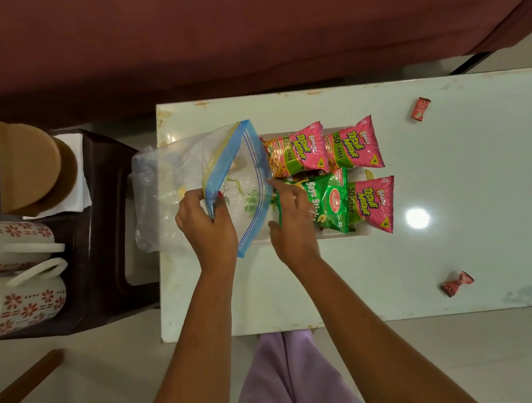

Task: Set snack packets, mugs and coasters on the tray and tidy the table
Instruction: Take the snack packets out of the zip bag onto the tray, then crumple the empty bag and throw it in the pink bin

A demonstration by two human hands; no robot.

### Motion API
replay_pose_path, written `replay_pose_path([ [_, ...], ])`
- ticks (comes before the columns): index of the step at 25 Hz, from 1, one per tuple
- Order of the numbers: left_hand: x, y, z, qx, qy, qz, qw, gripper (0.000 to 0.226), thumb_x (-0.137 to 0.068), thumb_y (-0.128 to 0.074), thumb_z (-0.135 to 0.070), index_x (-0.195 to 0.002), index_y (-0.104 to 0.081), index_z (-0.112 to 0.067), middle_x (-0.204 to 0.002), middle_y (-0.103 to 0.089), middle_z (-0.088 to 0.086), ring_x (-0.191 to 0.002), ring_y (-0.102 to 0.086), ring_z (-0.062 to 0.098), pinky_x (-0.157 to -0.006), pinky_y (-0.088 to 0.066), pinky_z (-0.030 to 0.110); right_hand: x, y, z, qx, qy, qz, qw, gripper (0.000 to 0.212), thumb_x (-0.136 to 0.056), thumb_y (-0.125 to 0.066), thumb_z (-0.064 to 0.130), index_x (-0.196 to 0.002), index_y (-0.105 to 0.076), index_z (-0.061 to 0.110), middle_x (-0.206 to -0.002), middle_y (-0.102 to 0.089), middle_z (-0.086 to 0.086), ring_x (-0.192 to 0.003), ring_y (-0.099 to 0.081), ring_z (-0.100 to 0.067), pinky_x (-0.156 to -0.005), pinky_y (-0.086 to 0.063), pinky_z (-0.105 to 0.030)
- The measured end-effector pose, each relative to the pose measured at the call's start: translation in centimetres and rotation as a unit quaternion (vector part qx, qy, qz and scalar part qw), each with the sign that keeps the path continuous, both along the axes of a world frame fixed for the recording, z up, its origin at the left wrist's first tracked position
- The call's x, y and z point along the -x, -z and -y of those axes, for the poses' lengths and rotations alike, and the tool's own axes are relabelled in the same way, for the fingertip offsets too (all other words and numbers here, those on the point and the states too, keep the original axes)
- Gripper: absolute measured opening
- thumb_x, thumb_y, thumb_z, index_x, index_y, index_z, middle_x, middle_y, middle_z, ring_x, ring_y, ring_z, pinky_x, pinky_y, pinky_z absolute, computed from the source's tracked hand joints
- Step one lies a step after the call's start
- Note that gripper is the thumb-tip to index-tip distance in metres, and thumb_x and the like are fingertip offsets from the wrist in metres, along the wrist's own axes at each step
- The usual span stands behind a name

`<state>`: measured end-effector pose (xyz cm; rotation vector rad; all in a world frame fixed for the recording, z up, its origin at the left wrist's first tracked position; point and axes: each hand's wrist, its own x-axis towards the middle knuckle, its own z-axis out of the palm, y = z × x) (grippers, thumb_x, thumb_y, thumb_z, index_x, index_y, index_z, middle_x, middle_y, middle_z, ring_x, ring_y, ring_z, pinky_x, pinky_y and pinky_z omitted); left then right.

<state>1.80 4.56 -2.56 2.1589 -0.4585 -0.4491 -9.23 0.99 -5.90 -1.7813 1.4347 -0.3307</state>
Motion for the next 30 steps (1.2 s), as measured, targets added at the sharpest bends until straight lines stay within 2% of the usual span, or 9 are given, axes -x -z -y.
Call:
replay_pose_path([
  [3,0.1,-1.5,0.2,0.024,0.011,-0.013,1.0,0.027,-0.09,-0.058,-0.027,-0.113,-0.054,-0.013,-0.112,-0.054,0.002,-0.11,-0.048,0.014,-0.084,-0.046,0.026,-1.9,-1.5,-0.3,-0.027,-0.026,0.055,0.998,0.082,-0.076,-0.06,-0.01,-0.136,-0.035,0.04,-0.145,-0.029,-0.007,-0.129,-0.037,-0.029,-0.098,-0.041,-0.035],
  [6,-0.1,-3.4,0.0,0.062,0.056,-0.032,0.996,0.033,-0.088,-0.062,-0.024,-0.117,-0.051,-0.014,-0.12,-0.054,0.003,-0.117,-0.051,0.019,-0.091,-0.052,0.03,-2.9,-3.6,-0.3,0.005,-0.034,0.116,0.993,0.048,-0.08,-0.067,0.005,-0.121,-0.055,0.026,-0.139,-0.041,-0.01,-0.129,-0.041,-0.025,-0.102,-0.039,-0.035],
  [10,-0.6,-7.9,-0.2,0.096,0.235,-0.11,0.961,0.062,-0.074,-0.068,-0.043,-0.125,-0.036,-0.031,-0.122,-0.048,-0.018,-0.112,-0.054,0.007,-0.08,-0.048,0.006,-3.9,-8.0,0.5,0.055,-0.024,0.214,0.975,0.018,-0.079,-0.06,0.018,-0.097,-0.061,0.022,-0.119,-0.059,-0.003,-0.112,-0.054,-0.017,-0.088,-0.047,-0.024],
  [13,-1.6,-12.5,-0.7,0.097,0.339,-0.117,0.928,0.094,-0.06,-0.072,-0.052,-0.137,-0.019,-0.044,-0.126,-0.032,-0.04,-0.115,-0.043,-0.018,-0.08,-0.043,-0.002,-4.4,-12.7,1.2,0.059,0.003,0.282,0.958,0.024,-0.079,-0.06,0.027,-0.1,-0.051,0.036,-0.108,-0.058,0.02,-0.101,-0.057,-0.005,-0.079,-0.051,-0.022],
  [15,-2.3,-15.9,-0.9,0.129,0.378,-0.134,0.907,0.102,-0.061,-0.077,-0.044,-0.141,-0.013,-0.049,-0.136,-0.031,-0.037,-0.124,-0.041,-0.013,-0.091,-0.045,0.008,-4.4,-16.2,1.5,0.025,0.004,0.341,0.94,0.043,-0.078,-0.062,0.028,-0.111,-0.041,0.047,-0.105,-0.053,0.039,-0.102,-0.058,0.002,-0.082,-0.057,-0.033],
  [19,-3.2,-22.2,-1.5,0.213,0.379,-0.144,0.889,0.074,-0.078,-0.073,-0.018,-0.132,-0.036,-0.051,-0.128,-0.055,-0.028,-0.1,-0.063,-0.001,-0.073,-0.056,0.019,-2.8,-22.8,2.7,0.081,-0.03,0.345,0.934,0.097,-0.075,-0.075,0.023,-0.143,-0.009,0.041,-0.125,-0.041,0.046,-0.11,-0.055,0.01,-0.082,-0.051,-0.014],
  [22,-4.0,-25.9,-1.6,0.28,0.326,-0.142,0.892,0.061,-0.079,-0.047,0.015,-0.107,-0.063,-0.036,-0.074,-0.07,-0.01,-0.05,-0.054,0.006,-0.045,-0.042,0.015,-0.7,-27.5,3.8,0.105,-0.053,0.335,0.935,0.116,-0.067,-0.081,0.034,-0.146,0.004,0.04,-0.147,-0.006,0.034,-0.14,-0.025,0.001,-0.111,-0.035,-0.031],
  [24,-4.3,-29.1,-1.2,0.331,0.304,-0.171,0.877,0.056,-0.073,-0.04,0.016,-0.086,-0.072,-0.029,-0.063,-0.068,-0.009,-0.054,-0.056,0.009,-0.05,-0.046,0.018,0.6,-30.8,3.5,0.113,-0.035,0.319,0.94,0.122,-0.063,-0.082,0.039,-0.142,0.01,0.047,-0.149,0.001,0.032,-0.142,-0.012,0.003,-0.117,-0.024,-0.033],
  [30,-2.4,-36.4,0.7,0.35,0.324,-0.209,0.854,0.031,-0.077,-0.035,0.011,-0.066,-0.057,-0.008,-0.056,-0.064,-0.011,-0.055,-0.058,0.001,-0.059,-0.047,0.019,3.1,-37.9,2.0,-0.061,-0.057,0.398,0.913,0.075,-0.072,-0.063,0.055,-0.133,-0.021,0.061,-0.148,-0.029,0.015,-0.125,-0.045,-0.012,-0.1,-0.041,-0.057],
])
